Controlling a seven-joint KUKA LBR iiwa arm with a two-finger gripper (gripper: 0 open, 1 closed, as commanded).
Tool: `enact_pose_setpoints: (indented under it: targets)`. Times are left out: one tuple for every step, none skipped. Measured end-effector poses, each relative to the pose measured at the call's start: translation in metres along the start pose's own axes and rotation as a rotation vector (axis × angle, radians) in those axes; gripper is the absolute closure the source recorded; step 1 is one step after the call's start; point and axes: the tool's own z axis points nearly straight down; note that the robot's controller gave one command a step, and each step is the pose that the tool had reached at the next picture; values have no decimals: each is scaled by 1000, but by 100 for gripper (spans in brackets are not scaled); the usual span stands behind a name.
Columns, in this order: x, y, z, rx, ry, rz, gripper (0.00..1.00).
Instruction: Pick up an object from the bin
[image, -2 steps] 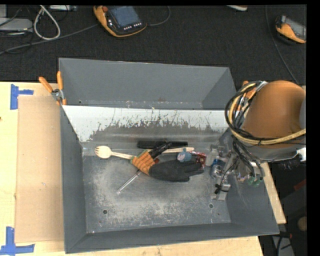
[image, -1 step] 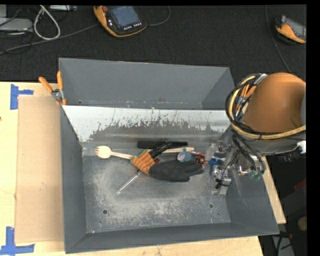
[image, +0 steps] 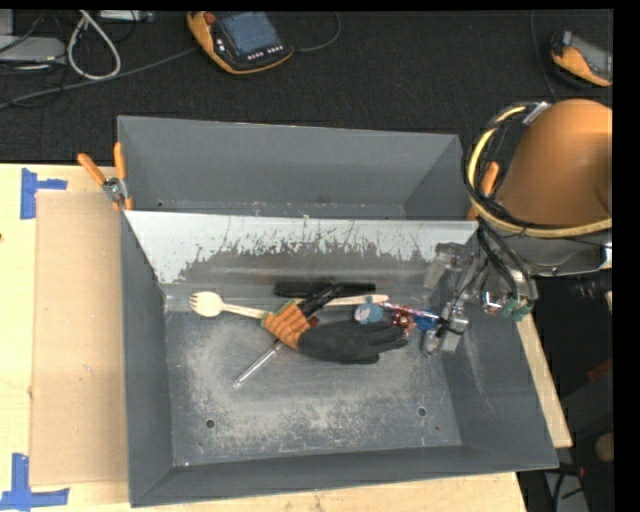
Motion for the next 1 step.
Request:
enact_pose_setpoints:
  targets:
    - [3, 21, 46, 0, -3, -41, 0]
